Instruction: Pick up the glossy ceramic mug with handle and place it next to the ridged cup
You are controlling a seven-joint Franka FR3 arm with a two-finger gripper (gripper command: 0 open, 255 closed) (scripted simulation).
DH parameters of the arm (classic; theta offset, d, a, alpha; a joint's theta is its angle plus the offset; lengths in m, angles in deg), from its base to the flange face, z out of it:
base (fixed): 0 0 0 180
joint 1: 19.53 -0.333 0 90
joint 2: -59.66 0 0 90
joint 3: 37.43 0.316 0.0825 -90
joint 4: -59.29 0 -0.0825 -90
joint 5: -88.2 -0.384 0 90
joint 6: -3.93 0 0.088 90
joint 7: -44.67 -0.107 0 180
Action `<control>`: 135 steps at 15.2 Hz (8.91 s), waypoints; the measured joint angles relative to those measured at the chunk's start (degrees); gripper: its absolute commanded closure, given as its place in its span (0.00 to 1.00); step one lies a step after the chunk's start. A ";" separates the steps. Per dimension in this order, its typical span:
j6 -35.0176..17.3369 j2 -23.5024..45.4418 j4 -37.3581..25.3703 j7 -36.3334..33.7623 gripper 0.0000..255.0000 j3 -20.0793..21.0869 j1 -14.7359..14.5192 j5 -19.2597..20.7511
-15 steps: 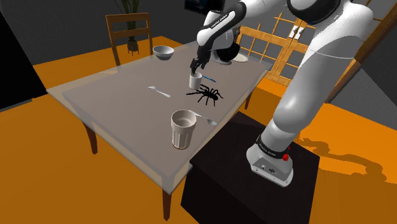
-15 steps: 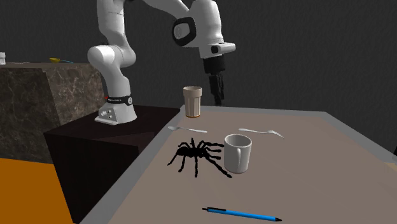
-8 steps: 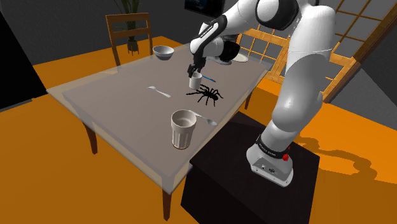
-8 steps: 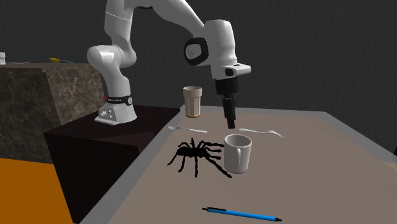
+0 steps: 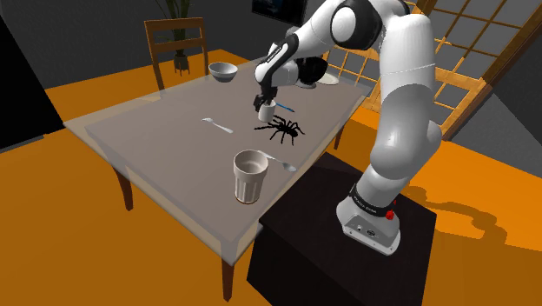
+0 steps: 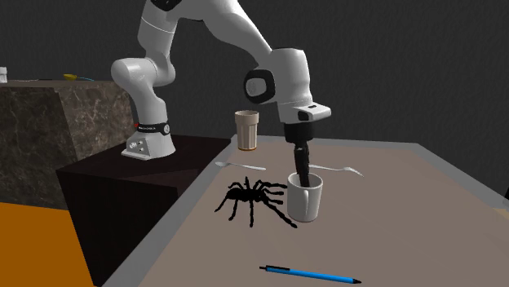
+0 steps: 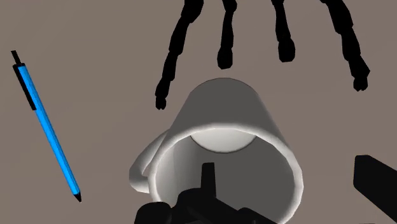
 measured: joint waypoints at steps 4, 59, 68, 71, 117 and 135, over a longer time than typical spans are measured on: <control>-1.00 1.72 -0.72 0.15 0.00 0.32 0.20 -0.30; 22.61 -16.04 -6.74 -3.38 1.00 -3.06 -2.09 4.82; 26.93 -19.81 -7.38 -5.58 1.00 -2.89 -3.37 6.29; 26.10 -23.40 -3.02 -9.30 1.00 -1.99 -5.52 8.05; 15.14 -33.32 21.74 -59.29 1.00 20.43 -23.89 21.41; 2.58 -23.03 24.96 -67.02 1.00 19.03 -23.93 30.30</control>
